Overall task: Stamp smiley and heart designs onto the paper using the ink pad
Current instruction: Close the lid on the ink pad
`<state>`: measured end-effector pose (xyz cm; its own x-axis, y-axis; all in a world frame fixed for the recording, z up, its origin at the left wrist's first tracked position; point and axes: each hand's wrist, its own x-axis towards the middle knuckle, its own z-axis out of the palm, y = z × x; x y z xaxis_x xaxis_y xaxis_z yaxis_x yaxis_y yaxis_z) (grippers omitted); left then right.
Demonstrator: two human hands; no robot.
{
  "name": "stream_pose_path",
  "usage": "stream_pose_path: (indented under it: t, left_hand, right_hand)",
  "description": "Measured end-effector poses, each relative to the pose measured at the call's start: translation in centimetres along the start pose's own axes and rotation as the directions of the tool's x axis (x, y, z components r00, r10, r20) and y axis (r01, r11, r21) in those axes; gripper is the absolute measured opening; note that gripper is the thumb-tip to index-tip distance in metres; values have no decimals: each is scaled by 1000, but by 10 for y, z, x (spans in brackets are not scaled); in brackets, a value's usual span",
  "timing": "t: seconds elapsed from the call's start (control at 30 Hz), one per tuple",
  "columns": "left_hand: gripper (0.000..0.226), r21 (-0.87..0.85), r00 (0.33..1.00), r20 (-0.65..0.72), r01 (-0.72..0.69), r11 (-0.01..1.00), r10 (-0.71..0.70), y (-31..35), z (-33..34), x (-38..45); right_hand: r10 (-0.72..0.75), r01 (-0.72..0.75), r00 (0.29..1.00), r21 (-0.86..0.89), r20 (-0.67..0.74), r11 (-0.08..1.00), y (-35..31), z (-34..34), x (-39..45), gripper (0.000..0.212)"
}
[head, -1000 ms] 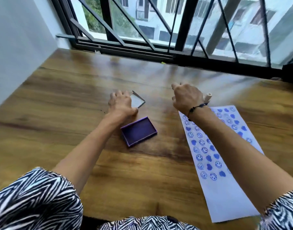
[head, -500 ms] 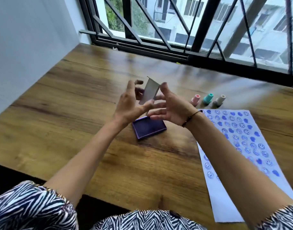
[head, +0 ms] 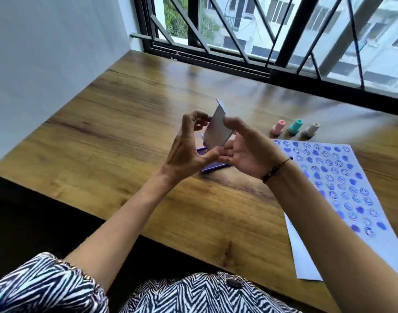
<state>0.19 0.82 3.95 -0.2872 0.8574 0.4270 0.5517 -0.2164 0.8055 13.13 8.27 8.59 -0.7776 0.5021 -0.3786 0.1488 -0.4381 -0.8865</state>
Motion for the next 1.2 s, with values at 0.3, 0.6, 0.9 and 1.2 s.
stream_pose_path:
  t: [0.3,0.6,0.9,1.2]
  left_hand:
    - [120,272,942,289,92,958,-172,-31,-4,-39]
    - [111,271,958,250,73,960,-143,-37,-1,-39]
    - [112,255,959,225,111,961,-171,-36,0,-39]
    - [107,256,960,214,122,959,-179,-36,2,-40]
  right_hand:
    - [-456,-261,796,-904,-399,338,52,13,5,69]
    - [-415,-376,807,-907,-421,190,67,25,18,83]
    - [-397,-389,804,-896,-443,212,63,27,23,84]
    - [-377,-408,802,-886,-463,219,62,31,29,84]
